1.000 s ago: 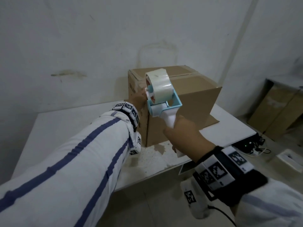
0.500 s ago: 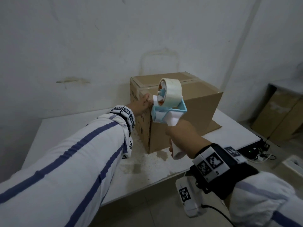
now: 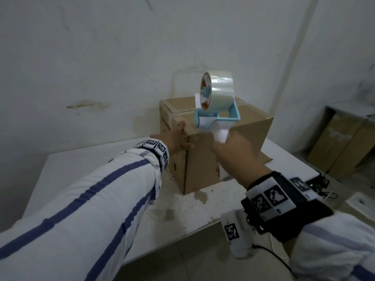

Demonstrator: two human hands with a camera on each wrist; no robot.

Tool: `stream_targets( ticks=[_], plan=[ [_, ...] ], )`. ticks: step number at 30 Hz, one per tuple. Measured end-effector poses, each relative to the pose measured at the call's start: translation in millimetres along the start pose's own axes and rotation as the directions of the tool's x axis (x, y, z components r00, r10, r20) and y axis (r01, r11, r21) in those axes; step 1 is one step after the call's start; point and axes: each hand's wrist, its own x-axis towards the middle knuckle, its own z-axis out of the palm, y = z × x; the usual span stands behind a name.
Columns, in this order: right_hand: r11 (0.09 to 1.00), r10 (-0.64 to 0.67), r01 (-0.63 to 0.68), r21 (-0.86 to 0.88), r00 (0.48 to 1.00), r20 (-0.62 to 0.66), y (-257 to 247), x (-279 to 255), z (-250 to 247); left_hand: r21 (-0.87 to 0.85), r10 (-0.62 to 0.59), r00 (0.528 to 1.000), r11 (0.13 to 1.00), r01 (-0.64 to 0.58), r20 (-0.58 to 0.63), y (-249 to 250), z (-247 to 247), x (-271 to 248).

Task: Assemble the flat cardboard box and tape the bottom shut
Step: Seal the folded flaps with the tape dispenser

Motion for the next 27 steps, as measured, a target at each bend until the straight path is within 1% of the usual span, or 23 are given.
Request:
stream_targets(
  ticks=[2,4,5,7,8,9,10,11,12,13,15,17,19,20,21,23,25,27],
  plan=[
    [0.997,-0.079,0.079,0.005,0.997,-0.004,-12.5,6.5,-2.2,0.115,-0.064,0.998,0.991,0.063,0.007,2.0,-0.6,-2.7],
    [0.991,-0.131,0.131,-0.003,0.991,-0.022,-19.3,16.0,0.8,0.121,-0.078,0.997,0.989,0.079,-0.014,-1.9,-1.5,-3.5],
    [0.989,-0.146,0.145,-0.017,0.989,-0.031,-20.4,21.1,3.6,0.085,-0.052,0.998,0.995,0.055,-0.034,-5.0,-0.9,-5.2],
    [0.986,-0.165,0.163,-0.044,0.986,-0.031,-20.2,32.6,9.4,-0.073,0.034,0.998,0.997,-0.038,-0.053,-7.9,4.0,-7.8],
    [0.984,-0.169,0.168,-0.052,0.985,-0.025,-19.4,39.1,11.8,-0.152,0.053,0.996,0.986,-0.064,-0.076,-8.4,7.8,-6.9],
    [0.983,-0.177,0.176,-0.059,0.984,-0.018,-18.4,46.1,13.8,-0.226,0.034,0.993,0.972,-0.059,-0.113,-9.1,11.1,-4.0],
    [0.98,-0.186,0.185,-0.068,0.982,-0.009,-17.8,54.1,16.2,-0.324,-0.024,0.989,0.946,-0.025,-0.147,-9.3,12.1,-1.2],
    [0.977,-0.201,0.2,-0.076,0.98,-0.001,-16.8,63.4,18.6,-0.432,-0.085,0.982,0.902,0.003,-0.17,-10.0,12.3,3.1],
    [0.973,-0.216,0.216,-0.087,0.976,0.009,-16.3,72.9,21.3,-0.504,-0.128,0.977,0.864,0.025,-0.171,-11.4,13.3,6.7],
    [0.967,-0.234,0.235,-0.099,0.972,0.022,-16.3,82.5,24.3,-0.537,-0.138,0.978,0.843,0.032,-0.159,-11.4,14.2,7.4],
    [0.957,-0.262,0.268,-0.111,0.963,0.06,-17.4,99.7,29.7,-0.524,-0.108,0.985,0.852,0.021,-0.135,-7.9,21.0,5.3],
    [0.95,-0.29,0.299,-0.092,0.951,0.105,-16.0,115.4,35.6,-0.493,-0.083,0.98,0.87,-0.016,-0.179,-6.5,35.3,6.0],
    [0.942,-0.309,0.325,-0.085,0.938,0.154,-12.1,125.8,40.8,-0.554,-0.118,0.967,0.832,-0.028,-0.225,-6.6,48.3,10.5],
    [0.937,-0.317,0.336,-0.094,0.932,0.177,-9.8,129.9,43.0,-0.572,-0.109,0.963,0.818,-0.054,-0.247,-7.1,53.0,11.4],
    [0.93,-0.327,0.352,-0.11,0.925,0.196,-7.9,133.8,44.5,-0.618,-0.103,0.961,0.782,-0.081,-0.257,-9.4,58.9,14.8],
    [0.911,-0.354,0.388,-0.138,0.909,0.218,-5.6,140.8,45.1,-0.741,-0.09,0.968,0.661,-0.117,-0.233,-10.9,64.0,19.0],
    [0.894,-0.382,0.423,-0.149,0.892,0.242,-4.9,146.7,43.7,-0.775,-0.07,0.972,0.618,-0.135,-0.225,-4.5,59.9,16.5],
    [0.879,-0.401,0.45,-0.158,0.876,0.267,-5.4,151.9,41.4,-0.787,-0.089,0.972,0.605,-0.12,-0.217,-2.6,59.5,16.2]
  ],
)
